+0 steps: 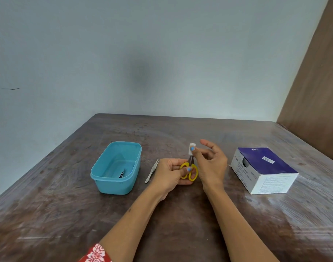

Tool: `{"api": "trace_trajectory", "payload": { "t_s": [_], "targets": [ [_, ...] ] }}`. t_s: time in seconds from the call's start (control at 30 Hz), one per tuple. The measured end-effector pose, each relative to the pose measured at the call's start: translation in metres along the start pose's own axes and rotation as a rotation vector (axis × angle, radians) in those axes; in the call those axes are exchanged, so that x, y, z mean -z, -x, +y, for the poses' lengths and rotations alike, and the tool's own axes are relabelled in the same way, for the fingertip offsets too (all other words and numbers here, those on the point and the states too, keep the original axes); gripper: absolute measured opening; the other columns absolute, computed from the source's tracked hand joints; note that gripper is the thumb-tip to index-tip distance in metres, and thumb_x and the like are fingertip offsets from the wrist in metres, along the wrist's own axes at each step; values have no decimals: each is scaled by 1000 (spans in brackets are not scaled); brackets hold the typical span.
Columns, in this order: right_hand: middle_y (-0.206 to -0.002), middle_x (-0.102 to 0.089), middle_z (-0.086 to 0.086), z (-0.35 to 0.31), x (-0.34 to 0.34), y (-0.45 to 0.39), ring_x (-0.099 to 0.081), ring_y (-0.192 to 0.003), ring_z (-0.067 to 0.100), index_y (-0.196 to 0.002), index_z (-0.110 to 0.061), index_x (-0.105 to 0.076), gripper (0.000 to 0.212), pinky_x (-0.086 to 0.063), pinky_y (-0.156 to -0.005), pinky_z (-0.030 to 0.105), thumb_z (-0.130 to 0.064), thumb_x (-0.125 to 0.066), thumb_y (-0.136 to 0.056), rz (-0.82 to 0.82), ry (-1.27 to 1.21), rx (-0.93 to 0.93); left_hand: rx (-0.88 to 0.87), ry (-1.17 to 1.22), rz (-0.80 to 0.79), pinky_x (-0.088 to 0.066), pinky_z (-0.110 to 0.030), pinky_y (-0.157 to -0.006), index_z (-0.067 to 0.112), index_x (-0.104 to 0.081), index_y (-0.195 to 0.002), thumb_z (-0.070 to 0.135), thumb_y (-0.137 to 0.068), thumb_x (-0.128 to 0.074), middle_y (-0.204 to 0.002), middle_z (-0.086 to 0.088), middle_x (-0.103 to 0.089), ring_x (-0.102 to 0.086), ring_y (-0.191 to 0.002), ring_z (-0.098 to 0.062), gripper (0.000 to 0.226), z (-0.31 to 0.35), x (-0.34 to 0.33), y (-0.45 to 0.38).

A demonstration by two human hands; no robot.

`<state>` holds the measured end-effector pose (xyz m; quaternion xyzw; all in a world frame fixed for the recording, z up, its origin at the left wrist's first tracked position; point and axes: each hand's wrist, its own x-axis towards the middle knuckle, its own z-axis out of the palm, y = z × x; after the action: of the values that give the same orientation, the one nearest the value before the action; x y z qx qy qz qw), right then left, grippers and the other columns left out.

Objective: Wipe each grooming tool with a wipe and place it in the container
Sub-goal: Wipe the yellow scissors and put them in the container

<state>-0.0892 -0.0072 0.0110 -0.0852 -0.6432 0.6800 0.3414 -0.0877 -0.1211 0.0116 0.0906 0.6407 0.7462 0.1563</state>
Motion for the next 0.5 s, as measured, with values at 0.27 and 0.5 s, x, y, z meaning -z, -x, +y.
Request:
{"api": "trace_trajectory", "payload": {
  "t_s": [0.27,0.5],
  "targets": [
    [-69,-70,-2,0,4,-4,-64,-61,1,-82,-18,-67,13,-49,-60,16,-9,-75,-76,60,-59,-3,37,-25,-72,-60,-30,-62,-5,-60,-112,-2,-85,-60,-88,-15,-69,-69,-71,-17,28,2,2,1],
    [-67,-71,0,1,-1,5,-64,-53,8,-87,-13,-66,18,-49,-51,16,-6,-76,-74,-141,43,-7,-86,41,101,-59,-27,-64,-2,-64,-109,-1,-85,-59,-86,-14,-70,-68,-70,-15,24,1,4,-4]
  ]
}}
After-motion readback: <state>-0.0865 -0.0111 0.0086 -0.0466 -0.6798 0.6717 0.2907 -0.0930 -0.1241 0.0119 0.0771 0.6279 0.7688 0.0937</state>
